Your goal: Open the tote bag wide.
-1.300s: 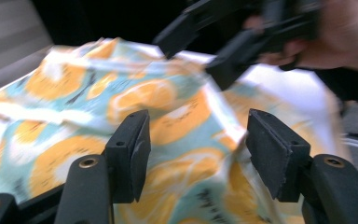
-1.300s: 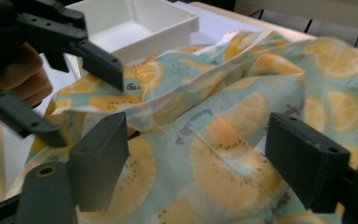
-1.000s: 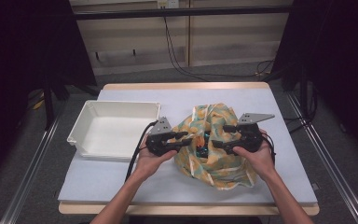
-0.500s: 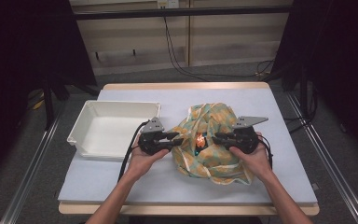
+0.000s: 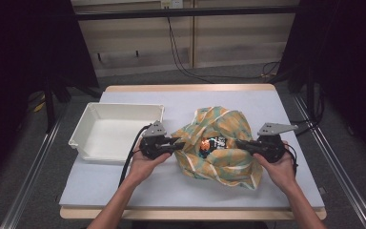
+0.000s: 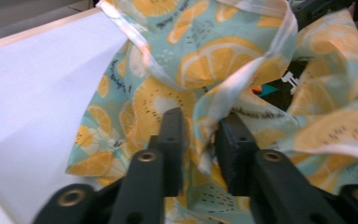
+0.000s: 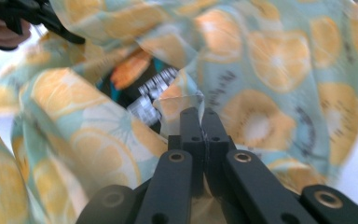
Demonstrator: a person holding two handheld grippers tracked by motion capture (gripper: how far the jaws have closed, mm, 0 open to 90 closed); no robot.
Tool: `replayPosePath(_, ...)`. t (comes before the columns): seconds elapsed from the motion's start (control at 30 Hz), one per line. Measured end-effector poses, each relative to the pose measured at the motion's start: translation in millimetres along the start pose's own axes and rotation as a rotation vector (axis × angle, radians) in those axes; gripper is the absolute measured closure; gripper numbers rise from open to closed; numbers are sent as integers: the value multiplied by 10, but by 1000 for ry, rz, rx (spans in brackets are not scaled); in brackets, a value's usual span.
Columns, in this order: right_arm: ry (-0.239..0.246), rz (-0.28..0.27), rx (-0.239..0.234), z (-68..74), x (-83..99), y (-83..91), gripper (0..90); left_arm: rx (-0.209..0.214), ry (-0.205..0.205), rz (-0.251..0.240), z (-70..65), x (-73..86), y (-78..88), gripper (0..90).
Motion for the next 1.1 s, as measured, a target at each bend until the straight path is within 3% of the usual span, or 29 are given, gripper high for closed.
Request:
replayPosePath(0.13, -11, 11, 60, -100, 133, 156, 900, 9, -9, 31, -5, 38, 1, 873)
replayPosePath(0.33, -74, 21, 112, -317, 378, 313, 900, -12, -8, 64, 48, 113, 36, 893)
replayPosePath(0.53, -91, 51, 157, -465, 513, 345, 900, -31, 5, 75, 128, 140, 59, 897)
replayPosePath(0.7, -107, 62, 156, -507, 599, 324, 900, -22, 18, 70, 126, 148, 48, 896)
replayPosePath(0.8, -120, 23, 114, -481, 575, 321, 900, 9, 32, 56, 117, 165, 27, 876)
replayPosePath(0.93, -109, -18, 77, -419, 507, 330, 835, 34, 44, 43, 65, 154, 14, 758)
replayPosePath(1.1, -93, -55, 62, -351, 412, 368, 737, 30, 51, 24, 17, 105, 35, 586)
Point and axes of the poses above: each handheld gripper's, and its own axes: y roughly backward along the jaws, x roughly out of its underside, z roughly to its left, the point moved 9 cm from there along -y, roughly forward along the jaws, and after that the axes turned 9 degrees about -x, right-handed, at the moved point
